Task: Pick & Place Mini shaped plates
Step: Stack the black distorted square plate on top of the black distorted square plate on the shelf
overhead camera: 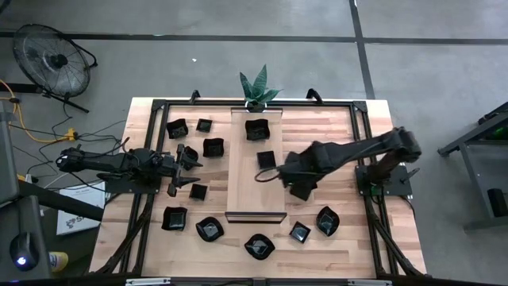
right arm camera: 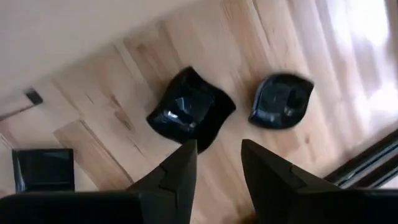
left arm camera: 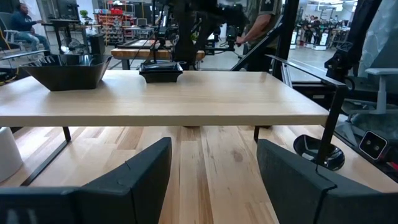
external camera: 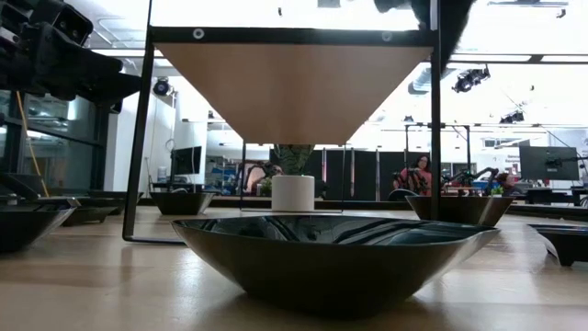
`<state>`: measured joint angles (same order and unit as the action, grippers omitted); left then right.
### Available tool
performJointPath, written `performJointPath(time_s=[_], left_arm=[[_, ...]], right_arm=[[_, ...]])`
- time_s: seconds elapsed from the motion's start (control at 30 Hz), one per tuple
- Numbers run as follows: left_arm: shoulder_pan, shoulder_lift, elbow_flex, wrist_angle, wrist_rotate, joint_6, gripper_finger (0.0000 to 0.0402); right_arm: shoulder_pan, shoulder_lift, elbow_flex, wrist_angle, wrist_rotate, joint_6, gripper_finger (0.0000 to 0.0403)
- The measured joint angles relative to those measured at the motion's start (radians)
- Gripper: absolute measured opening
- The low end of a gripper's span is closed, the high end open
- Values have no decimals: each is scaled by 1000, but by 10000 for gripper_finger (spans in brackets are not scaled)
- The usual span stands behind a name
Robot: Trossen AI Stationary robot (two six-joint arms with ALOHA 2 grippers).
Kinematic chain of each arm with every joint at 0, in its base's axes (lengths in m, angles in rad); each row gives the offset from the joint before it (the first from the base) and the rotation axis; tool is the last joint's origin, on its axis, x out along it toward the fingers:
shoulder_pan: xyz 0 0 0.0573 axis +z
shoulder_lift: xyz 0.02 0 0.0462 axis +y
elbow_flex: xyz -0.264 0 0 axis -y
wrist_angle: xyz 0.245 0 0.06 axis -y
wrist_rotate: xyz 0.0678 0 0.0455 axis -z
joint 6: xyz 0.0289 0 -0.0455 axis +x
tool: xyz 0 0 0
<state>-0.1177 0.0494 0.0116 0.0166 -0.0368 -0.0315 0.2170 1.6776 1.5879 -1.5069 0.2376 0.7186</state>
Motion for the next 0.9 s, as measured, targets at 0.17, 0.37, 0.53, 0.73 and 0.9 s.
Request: performJointPath(time_s=[0.17, 0.37, 0.53, 0.73, 0.9], left_arm=[[0, 0, 0, 0, 0, 0, 234], [0, 0, 0, 0, 0, 0, 234], [0, 0, 0, 0, 0, 0, 234], [0, 0, 0, 0, 0, 0, 234], [0, 0, 0, 0, 0, 0, 234]], right_arm=[[27, -106, -176, 9, -94, 147, 122], [56, -178, -348, 67, -186, 284, 122], [59, -233, -477, 168, -255, 402, 122], [84, -243, -581, 381, -353, 405, 122], [124, -243, -611, 486, -367, 403, 122]])
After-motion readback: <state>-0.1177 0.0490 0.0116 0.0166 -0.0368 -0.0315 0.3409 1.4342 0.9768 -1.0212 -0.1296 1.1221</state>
